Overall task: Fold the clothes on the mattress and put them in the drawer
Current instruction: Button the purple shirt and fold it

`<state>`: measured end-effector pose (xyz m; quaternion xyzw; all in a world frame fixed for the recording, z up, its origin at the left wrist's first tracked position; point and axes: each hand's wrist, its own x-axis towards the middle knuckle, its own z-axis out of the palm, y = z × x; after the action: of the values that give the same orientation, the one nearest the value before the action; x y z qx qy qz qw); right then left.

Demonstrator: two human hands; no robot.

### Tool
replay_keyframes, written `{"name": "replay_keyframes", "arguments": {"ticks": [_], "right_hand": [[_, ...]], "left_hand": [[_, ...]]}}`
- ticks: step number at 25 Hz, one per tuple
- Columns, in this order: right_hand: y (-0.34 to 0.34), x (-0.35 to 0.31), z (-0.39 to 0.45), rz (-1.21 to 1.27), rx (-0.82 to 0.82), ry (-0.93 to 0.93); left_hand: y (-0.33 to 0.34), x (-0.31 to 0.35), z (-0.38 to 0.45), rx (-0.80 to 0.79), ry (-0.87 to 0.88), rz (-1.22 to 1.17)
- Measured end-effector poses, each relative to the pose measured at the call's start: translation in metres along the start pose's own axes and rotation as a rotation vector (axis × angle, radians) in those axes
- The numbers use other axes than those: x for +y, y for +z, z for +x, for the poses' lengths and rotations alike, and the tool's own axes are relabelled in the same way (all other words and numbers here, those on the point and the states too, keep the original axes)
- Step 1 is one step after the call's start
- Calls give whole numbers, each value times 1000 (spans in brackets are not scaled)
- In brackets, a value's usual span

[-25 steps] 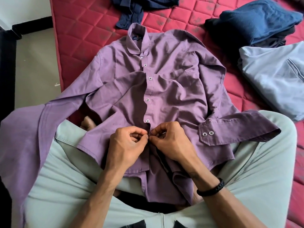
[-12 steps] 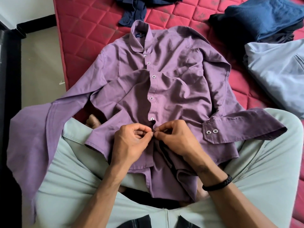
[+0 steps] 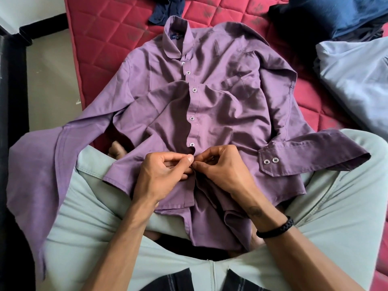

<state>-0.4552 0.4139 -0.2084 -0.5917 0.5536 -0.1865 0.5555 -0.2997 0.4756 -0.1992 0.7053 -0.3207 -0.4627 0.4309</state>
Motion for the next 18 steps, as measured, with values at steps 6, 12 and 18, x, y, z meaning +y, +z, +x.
{"name": "replay_keyframes", "arguments": {"ticks": [6, 12, 18], "right_hand": [[0, -3, -4, 22, 3, -19], [-3, -8, -7, 41, -17, 4], [-1, -11, -3, 222, -99, 146]], "left_hand": [[1, -4, 3, 34, 31, 15], [2, -9, 3, 94, 134, 58], [1, -9, 1, 104, 242, 87]]}}
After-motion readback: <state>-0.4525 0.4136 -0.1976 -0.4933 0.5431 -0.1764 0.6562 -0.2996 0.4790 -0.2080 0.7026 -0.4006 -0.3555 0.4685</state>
